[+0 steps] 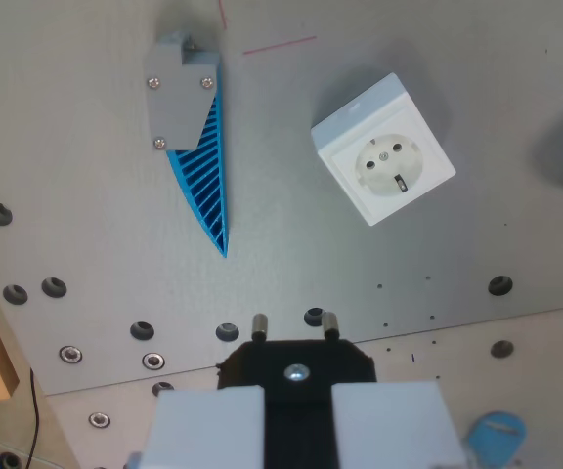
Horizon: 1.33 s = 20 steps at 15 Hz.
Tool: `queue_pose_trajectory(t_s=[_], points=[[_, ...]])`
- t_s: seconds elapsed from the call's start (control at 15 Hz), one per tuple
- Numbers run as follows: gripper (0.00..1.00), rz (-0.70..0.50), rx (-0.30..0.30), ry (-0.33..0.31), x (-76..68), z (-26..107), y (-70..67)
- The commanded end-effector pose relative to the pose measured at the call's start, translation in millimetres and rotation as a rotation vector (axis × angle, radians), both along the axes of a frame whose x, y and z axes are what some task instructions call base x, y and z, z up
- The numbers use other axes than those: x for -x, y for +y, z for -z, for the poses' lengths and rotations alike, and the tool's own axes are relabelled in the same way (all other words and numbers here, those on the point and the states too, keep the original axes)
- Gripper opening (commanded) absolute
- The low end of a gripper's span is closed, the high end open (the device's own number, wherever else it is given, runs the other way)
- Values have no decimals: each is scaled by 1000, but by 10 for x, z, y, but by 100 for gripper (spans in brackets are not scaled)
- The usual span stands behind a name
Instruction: Move above the white socket
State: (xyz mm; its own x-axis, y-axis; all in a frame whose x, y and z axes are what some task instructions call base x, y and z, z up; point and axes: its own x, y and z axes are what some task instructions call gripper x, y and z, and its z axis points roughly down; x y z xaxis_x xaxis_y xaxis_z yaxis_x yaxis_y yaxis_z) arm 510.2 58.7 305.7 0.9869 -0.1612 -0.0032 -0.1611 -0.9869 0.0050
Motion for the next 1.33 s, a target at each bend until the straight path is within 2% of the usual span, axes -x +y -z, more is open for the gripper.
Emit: queue_pose_trajectory(t_s=[0.07, 0.73, 1.33], points=[[0, 0, 0, -1, 0, 0, 0], [0, -34, -3, -3, 7, 36, -11], [0, -123, -10, -45, 39, 204, -74]])
